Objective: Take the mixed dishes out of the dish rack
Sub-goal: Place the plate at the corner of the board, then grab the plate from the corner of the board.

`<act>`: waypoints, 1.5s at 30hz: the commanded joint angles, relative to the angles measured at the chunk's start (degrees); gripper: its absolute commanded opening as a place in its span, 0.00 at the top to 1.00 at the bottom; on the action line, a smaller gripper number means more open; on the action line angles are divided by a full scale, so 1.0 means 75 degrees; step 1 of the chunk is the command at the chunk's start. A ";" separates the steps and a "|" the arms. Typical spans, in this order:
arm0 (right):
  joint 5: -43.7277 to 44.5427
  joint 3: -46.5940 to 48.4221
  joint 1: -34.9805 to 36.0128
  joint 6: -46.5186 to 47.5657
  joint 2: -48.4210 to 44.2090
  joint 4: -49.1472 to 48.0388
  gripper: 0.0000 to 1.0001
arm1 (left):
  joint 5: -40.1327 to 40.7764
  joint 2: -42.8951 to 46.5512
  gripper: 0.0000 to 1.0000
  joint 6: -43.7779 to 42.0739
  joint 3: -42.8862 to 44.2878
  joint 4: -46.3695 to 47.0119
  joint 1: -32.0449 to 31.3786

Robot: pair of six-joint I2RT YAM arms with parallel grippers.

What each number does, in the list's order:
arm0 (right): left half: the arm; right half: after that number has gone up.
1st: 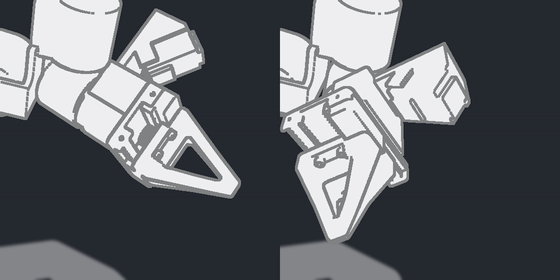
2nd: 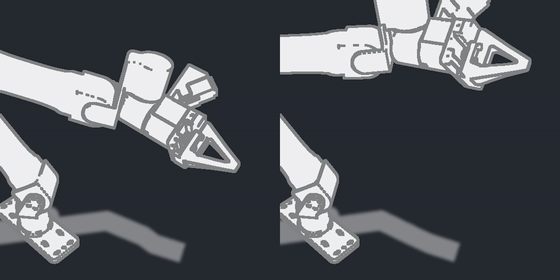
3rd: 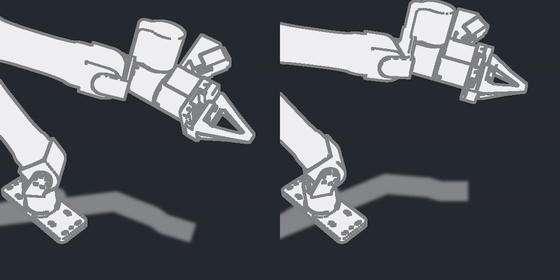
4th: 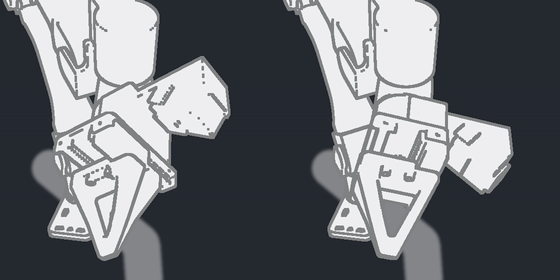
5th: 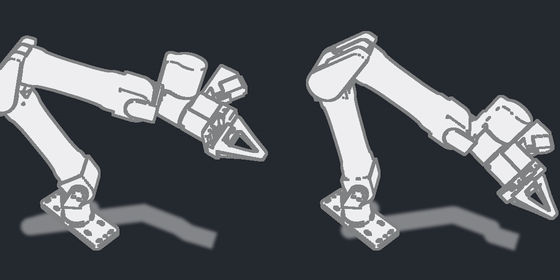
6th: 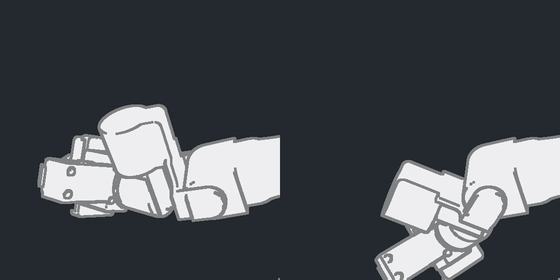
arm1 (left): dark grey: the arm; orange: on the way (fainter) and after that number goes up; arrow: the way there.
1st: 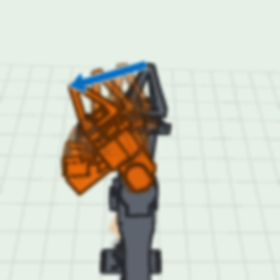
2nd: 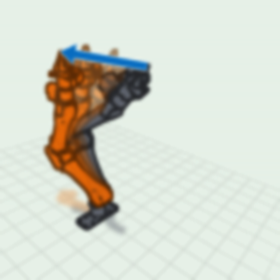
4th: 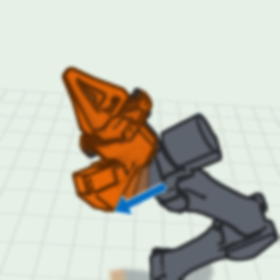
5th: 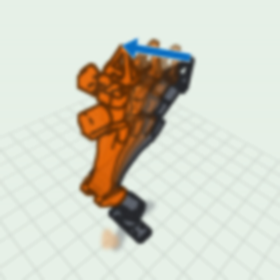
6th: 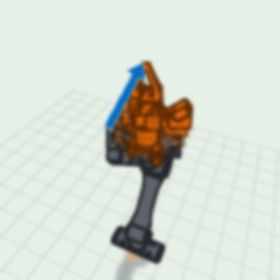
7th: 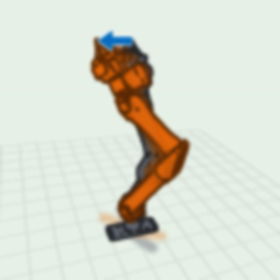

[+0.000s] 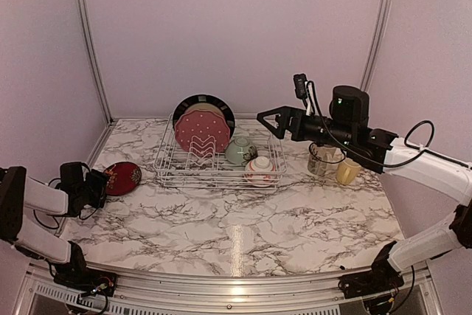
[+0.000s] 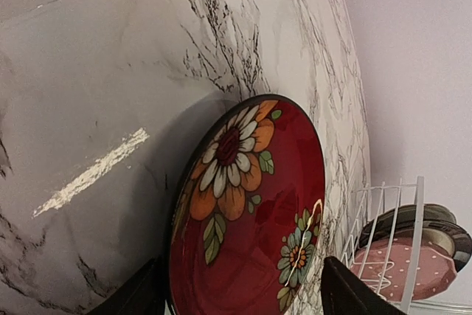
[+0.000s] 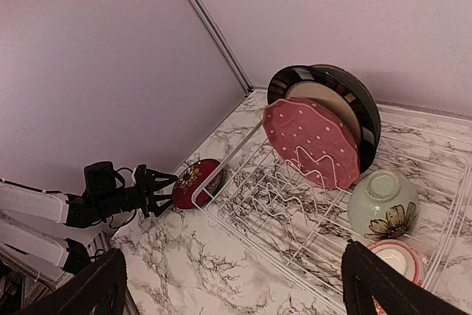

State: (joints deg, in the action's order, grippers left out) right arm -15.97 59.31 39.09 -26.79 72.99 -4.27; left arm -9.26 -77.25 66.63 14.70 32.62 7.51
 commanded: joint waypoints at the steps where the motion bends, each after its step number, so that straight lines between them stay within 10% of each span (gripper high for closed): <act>1: -0.0050 0.0013 -0.0069 0.0010 0.0040 -0.0110 0.02 | 0.0398 0.0746 0.21 -0.0341 0.0215 -0.1640 0.0024; 8: 0.0111 0.0217 -0.0078 0.0576 0.0406 0.0132 0.02 | 0.1103 0.2267 0.04 -0.0567 0.0608 -0.4015 0.0030; 25: 0.1213 0.2405 0.0020 0.3846 0.3502 0.0655 0.07 | -0.0770 0.5129 0.01 -0.1515 0.1398 -0.5242 -0.0376; 45: 0.0220 0.5855 -0.0353 0.6373 0.7028 0.0643 0.25 | -0.1303 0.5396 0.01 -0.0500 0.1086 -0.3954 -0.2148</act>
State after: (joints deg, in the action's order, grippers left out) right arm -11.66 98.61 36.93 18.04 122.21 0.86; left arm -20.45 -36.95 62.26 23.11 1.43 -6.52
